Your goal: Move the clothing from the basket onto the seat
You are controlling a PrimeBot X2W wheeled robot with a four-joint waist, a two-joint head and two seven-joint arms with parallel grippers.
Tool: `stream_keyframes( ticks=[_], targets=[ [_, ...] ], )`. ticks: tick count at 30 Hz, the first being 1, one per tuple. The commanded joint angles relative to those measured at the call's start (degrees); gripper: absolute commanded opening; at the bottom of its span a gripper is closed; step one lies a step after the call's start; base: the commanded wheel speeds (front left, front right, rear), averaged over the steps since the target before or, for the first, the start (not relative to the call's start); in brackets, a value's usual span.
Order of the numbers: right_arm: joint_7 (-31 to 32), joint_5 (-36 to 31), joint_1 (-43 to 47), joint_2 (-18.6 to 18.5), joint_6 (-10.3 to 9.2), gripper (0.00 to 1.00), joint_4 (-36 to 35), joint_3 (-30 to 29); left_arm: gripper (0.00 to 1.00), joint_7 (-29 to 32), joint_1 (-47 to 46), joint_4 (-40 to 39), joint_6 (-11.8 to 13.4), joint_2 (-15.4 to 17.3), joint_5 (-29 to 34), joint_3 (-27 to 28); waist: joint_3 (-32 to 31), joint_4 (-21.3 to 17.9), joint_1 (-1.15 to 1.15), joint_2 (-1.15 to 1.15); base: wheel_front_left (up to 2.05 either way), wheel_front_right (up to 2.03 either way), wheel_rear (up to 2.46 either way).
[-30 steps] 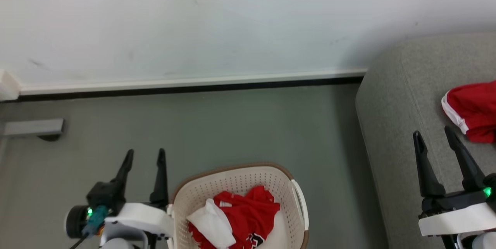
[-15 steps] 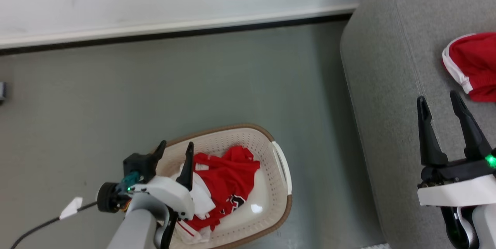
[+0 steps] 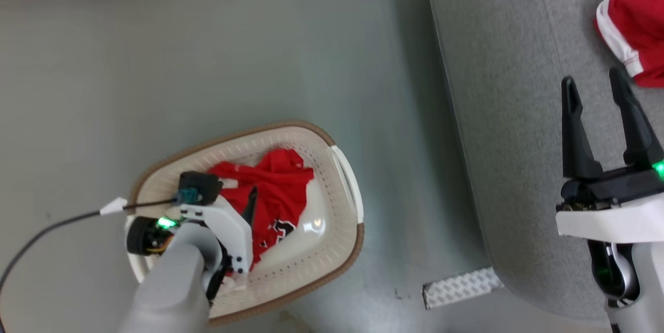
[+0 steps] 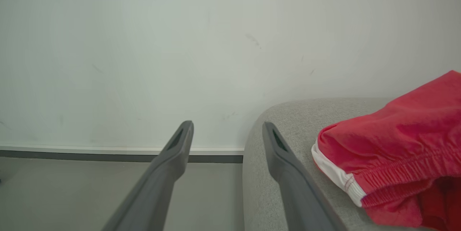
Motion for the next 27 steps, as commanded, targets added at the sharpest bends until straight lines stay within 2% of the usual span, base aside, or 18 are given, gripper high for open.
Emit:
stream_keyframes(
  ticks=[1, 7, 14, 17, 20, 27],
  targets=[
    [0.01, 0.51, -1.34, 0.43, -0.13, 1.00, -0.47, -0.05, 1.00, 0.42, -1.35, 1.21, -0.15, 0.87, 0.54, -0.16, 3.35, -1.84, -0.02, 0.00, 0.00, 0.00, 0.00],
    [0.01, 0.67, -4.52, 1.35, -0.13, 1.00, -1.88, 0.36, 1.00, 2.98, -7.04, 6.63, -0.60, 2.42, 2.12, -2.29, 9.48, -3.65, -0.02, 0.00, 0.00, 0.00, 0.00],
    [0.01, 0.25, -7.95, 2.00, -0.13, 1.00, -4.73, 1.69, 1.00, 6.65, -13.01, 9.38, -0.66, 4.18, 2.18, -3.48, 15.60, -5.52, -0.02, 0.00, 0.00, 0.00, 0.00],
    [0.01, 0.13, -8.50, 2.35, -0.13, 1.00, -5.74, 1.70, 1.00, 7.81, -14.10, 9.89, -0.43, 4.60, 1.65, -3.27, 16.80, -6.13, -0.02, 0.00, 0.00, 0.00, 0.00],
    [0.01, -0.34, -9.61, 3.19, -0.13, 1.00, -8.54, 1.49, 1.00, 10.67, -15.88, 10.60, 0.46, 6.49, 2.66, -4.14, 19.02, -7.72, -0.02, 0.00, 0.00, 0.00, 0.00],
    [0.01, 0.01, -9.83, 4.93, -0.13, 1.00, -12.54, 0.85, 1.00, 16.45, -16.89, 11.17, 0.19, 8.65, 4.09, -6.27, 21.32, -9.73, -0.02, 0.00, 0.00, 0.00, 0.00]
  ],
)
